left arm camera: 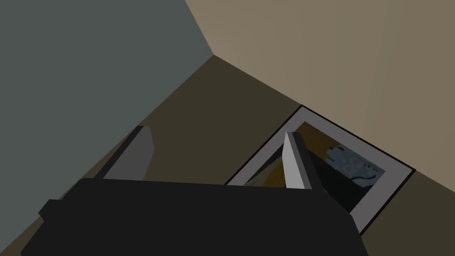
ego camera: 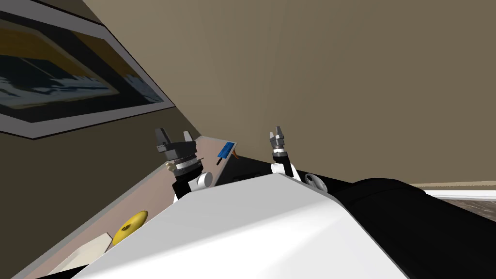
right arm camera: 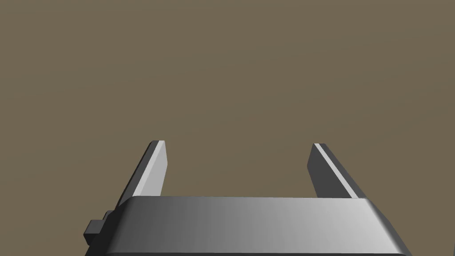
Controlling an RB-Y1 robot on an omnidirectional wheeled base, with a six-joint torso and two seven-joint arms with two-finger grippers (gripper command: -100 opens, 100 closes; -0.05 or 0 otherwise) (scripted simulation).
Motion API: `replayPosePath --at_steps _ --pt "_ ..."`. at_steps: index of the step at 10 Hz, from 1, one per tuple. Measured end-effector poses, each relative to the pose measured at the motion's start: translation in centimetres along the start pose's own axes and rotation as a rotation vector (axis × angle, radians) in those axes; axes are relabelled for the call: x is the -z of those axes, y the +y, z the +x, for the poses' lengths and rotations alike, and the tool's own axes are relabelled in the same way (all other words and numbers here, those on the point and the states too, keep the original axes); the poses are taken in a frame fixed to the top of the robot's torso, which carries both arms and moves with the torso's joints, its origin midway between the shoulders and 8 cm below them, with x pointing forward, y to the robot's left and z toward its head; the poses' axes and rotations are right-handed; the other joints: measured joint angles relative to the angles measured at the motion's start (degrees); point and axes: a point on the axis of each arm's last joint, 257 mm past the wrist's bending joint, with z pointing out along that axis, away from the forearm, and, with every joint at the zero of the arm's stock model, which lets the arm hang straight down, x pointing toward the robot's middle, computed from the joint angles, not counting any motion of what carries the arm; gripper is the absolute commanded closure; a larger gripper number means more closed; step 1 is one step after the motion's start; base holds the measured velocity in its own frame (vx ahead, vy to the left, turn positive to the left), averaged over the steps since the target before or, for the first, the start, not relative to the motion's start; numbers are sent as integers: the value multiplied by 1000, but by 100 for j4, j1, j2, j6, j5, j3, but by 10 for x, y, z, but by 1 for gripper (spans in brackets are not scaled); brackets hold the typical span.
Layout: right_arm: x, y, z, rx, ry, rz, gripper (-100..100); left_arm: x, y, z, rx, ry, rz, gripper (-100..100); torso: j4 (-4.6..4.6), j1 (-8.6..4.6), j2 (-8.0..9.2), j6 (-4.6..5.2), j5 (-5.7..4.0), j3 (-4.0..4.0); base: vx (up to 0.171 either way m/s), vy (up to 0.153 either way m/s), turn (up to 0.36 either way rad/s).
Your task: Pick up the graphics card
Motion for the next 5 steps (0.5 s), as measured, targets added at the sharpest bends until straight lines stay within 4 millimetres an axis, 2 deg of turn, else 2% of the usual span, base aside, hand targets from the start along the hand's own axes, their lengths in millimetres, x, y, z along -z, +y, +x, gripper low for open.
replayPosePath --at_steps 3,5 --pt "0 0 0 0 0 0 0 2 24 0 7 38 -68 -100 -1 4 -6 0 1 -3 13 5 -27" --pt "0 0 0 0 0 0 0 6 50 -2 17 52 -134 -100 -2 4 -8 1 1 -5 16 6 -34"
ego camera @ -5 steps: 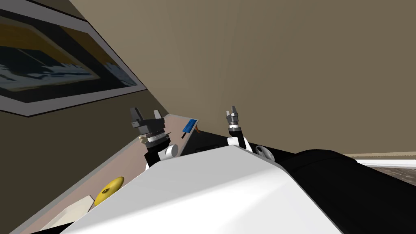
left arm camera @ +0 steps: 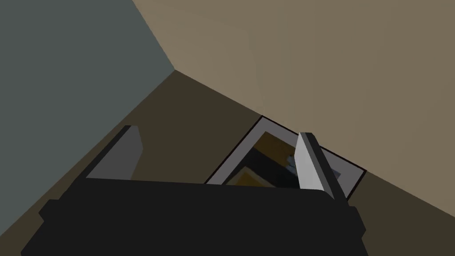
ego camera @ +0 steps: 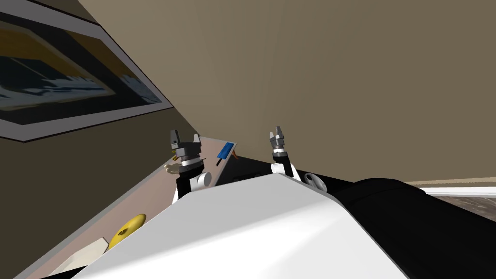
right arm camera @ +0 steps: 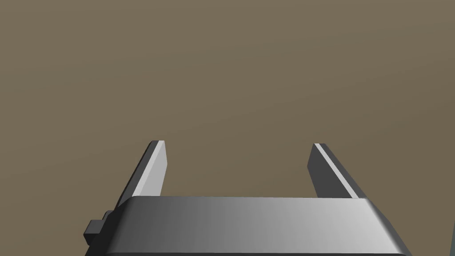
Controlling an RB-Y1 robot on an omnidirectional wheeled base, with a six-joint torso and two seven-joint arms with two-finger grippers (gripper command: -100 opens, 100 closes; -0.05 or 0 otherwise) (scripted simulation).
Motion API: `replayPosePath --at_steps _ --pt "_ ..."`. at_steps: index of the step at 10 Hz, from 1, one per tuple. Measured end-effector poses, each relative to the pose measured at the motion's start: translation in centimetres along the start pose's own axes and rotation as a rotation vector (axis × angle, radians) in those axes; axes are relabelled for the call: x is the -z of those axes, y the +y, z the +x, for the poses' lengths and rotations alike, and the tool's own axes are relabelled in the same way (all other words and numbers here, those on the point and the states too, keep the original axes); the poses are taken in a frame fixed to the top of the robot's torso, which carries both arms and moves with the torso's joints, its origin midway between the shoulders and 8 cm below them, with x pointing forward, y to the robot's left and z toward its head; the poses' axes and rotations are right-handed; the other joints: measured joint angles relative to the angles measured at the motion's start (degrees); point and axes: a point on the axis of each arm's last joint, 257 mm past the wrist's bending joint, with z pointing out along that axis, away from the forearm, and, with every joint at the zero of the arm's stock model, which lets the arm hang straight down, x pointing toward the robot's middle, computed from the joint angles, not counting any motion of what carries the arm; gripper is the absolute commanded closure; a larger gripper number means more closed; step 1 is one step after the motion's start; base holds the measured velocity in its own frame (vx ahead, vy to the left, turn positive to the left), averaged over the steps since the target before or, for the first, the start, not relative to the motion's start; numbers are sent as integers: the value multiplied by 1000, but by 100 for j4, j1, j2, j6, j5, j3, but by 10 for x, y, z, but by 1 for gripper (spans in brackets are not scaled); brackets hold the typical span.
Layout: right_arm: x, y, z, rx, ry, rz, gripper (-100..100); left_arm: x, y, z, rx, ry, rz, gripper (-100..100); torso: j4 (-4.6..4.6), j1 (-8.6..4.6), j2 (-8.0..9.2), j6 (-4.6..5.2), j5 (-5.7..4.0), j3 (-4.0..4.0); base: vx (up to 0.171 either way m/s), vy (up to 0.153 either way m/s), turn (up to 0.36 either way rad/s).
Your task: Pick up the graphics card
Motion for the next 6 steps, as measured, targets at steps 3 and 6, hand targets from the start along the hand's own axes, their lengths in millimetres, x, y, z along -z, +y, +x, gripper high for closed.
replayPosePath --at_steps 3,6 --pt "0 0 0 0 0 0 0 2 50 -15 27 -3 -131 -100 -1 2 -3 -1 0 -2 22 6 -41" --pt "0 0 0 0 0 0 0 13 93 -27 60 -25 -240 -100 0 -1 -1 0 0 0 17 6 -29"
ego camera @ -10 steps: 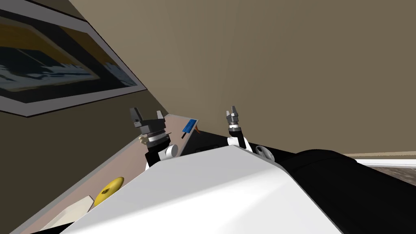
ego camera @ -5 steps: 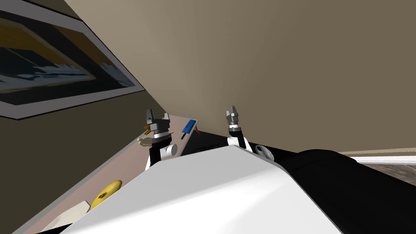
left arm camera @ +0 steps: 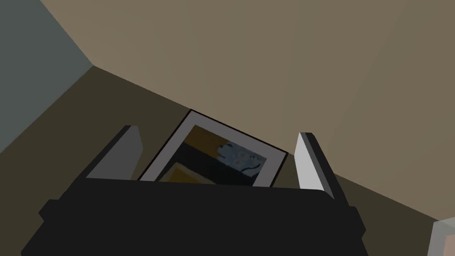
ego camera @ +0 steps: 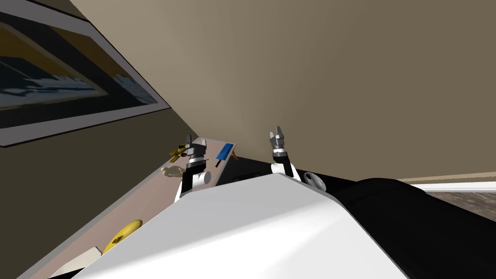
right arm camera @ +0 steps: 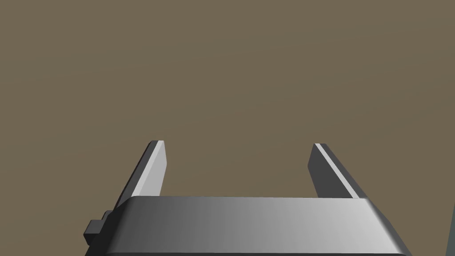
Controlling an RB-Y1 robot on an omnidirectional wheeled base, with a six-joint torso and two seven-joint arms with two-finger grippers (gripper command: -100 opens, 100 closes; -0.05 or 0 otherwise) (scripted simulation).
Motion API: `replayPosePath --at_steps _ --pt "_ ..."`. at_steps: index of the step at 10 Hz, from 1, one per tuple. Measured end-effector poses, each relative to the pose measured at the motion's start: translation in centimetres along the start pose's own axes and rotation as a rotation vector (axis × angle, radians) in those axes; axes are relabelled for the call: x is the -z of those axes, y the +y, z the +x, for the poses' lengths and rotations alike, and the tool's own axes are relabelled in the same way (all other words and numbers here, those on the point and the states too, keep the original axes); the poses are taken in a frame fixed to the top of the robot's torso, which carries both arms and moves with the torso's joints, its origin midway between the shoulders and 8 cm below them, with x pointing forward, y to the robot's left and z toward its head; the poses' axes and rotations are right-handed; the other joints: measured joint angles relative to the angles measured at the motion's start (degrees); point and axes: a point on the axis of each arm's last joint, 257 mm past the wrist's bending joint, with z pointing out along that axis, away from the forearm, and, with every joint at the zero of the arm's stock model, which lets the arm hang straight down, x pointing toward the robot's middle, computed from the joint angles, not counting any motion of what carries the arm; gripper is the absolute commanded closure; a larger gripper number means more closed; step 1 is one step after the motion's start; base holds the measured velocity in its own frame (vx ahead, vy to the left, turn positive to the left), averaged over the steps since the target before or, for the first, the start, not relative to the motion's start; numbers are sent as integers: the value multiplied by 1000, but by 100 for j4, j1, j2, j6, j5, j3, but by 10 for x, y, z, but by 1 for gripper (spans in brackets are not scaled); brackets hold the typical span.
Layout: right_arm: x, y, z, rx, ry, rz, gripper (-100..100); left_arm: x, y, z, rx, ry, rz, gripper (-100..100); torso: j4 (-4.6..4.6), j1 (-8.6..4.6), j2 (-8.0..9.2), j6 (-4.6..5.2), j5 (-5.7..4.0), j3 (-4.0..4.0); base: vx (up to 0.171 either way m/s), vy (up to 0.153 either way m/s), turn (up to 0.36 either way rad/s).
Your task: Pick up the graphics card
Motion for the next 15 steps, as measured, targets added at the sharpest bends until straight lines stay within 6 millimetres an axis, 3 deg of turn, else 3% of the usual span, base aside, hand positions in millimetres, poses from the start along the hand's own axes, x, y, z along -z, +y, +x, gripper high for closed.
replayPosePath --at_steps 1,3,9,15 --pt "0 0 0 0 0 0 0 0 24 -7 15 -13 -49 -100 -1 0 -2 0 0 -1 18 5 -24" --pt "0 0 0 0 0 0 0 1 43 -19 36 -32 -111 -100 0 0 0 0 0 0 21 7 -44" --pt "0 0 0 0 0 0 0 14 127 -62 129 -125 -337 -100 0 0 -3 0 0 -2 20 8 -35" --pt "0 0 0 0 0 0 0 41 198 -102 219 -231 -544 -100 0 -1 -1 -1 -1 0 17 6 -31"
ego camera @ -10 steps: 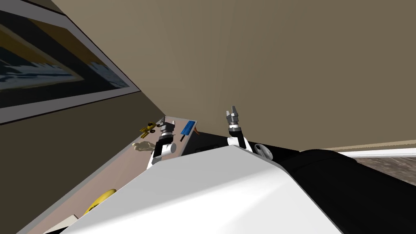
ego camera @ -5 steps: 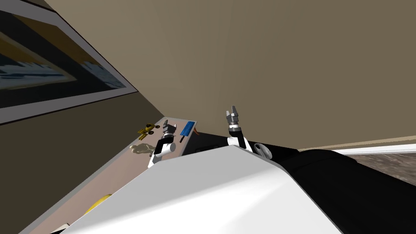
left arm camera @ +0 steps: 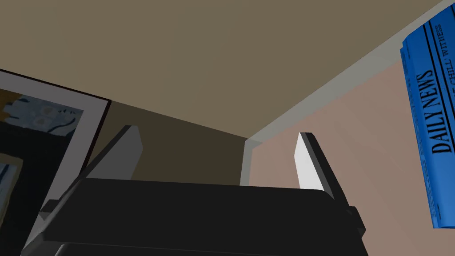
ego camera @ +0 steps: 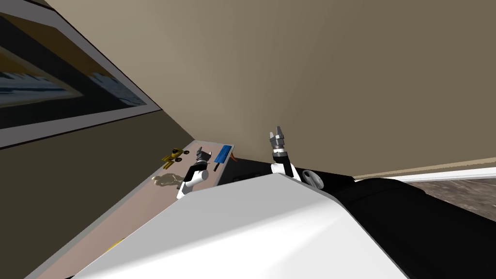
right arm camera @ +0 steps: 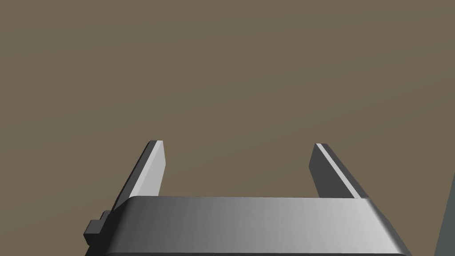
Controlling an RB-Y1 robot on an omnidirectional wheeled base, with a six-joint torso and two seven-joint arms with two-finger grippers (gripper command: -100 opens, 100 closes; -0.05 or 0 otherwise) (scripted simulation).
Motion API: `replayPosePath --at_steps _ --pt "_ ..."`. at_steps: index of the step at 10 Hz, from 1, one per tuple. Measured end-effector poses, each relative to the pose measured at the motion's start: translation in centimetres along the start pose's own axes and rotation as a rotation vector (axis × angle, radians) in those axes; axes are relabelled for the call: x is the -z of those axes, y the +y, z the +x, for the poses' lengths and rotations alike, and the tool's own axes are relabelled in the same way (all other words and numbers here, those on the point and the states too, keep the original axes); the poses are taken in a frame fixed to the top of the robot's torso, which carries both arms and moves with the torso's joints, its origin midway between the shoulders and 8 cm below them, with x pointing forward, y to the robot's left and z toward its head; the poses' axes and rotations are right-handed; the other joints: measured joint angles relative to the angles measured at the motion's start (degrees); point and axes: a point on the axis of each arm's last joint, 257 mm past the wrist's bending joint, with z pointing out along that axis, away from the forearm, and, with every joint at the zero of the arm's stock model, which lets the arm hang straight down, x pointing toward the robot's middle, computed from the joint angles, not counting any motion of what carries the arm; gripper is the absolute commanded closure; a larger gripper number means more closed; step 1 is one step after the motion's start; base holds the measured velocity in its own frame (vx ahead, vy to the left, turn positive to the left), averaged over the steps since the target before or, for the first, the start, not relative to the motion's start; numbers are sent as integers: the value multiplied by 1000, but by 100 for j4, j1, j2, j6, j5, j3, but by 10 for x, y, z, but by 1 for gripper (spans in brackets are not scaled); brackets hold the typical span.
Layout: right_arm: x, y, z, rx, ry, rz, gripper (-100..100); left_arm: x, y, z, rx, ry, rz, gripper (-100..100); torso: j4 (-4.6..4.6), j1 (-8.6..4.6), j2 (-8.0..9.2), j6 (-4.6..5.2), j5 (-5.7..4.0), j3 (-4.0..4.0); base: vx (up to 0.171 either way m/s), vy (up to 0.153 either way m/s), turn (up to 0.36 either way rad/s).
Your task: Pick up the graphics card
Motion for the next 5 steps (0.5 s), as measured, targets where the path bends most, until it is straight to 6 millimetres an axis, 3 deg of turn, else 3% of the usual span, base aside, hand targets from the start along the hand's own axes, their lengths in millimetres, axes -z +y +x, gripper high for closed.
replayPosePath --at_steps 5 --pt "0 0 0 0 0 0 0 -5 53 -43 86 -92 -157 -100 0 1 1 -1 0 1 17 8 -34"
